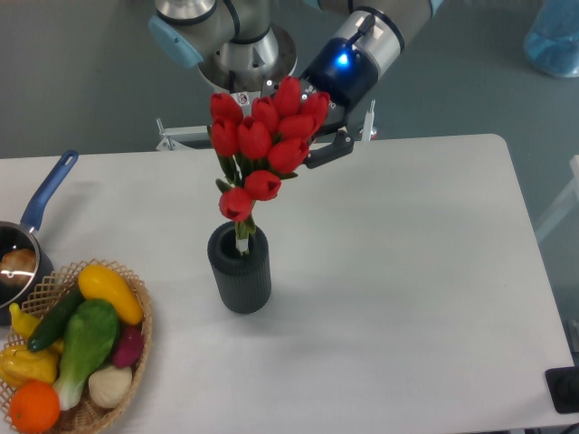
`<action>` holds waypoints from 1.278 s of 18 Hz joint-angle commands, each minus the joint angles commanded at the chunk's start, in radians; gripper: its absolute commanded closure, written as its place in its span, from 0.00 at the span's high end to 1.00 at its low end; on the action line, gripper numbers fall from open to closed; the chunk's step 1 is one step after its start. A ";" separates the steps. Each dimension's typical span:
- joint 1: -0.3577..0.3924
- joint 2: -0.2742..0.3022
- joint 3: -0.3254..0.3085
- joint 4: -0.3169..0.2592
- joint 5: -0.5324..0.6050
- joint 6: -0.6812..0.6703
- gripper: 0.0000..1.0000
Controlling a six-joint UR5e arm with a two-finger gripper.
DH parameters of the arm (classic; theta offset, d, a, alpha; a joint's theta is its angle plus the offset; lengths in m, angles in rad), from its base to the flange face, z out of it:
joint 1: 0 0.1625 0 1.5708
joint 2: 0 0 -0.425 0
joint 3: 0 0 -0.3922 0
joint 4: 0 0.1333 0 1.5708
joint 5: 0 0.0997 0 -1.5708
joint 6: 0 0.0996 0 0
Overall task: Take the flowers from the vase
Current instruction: 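Lift the gripped tulips straight up out of the grey vase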
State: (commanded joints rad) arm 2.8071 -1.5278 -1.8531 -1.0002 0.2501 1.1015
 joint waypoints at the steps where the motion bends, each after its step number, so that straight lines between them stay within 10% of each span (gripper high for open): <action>1: 0.012 0.000 0.006 0.000 -0.011 -0.002 0.29; 23: 0.115 -0.089 0.132 0.014 -0.038 0.000 0.29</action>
State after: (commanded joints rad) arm 2.9222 -1.6168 -1.7211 -0.9863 0.2117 1.1014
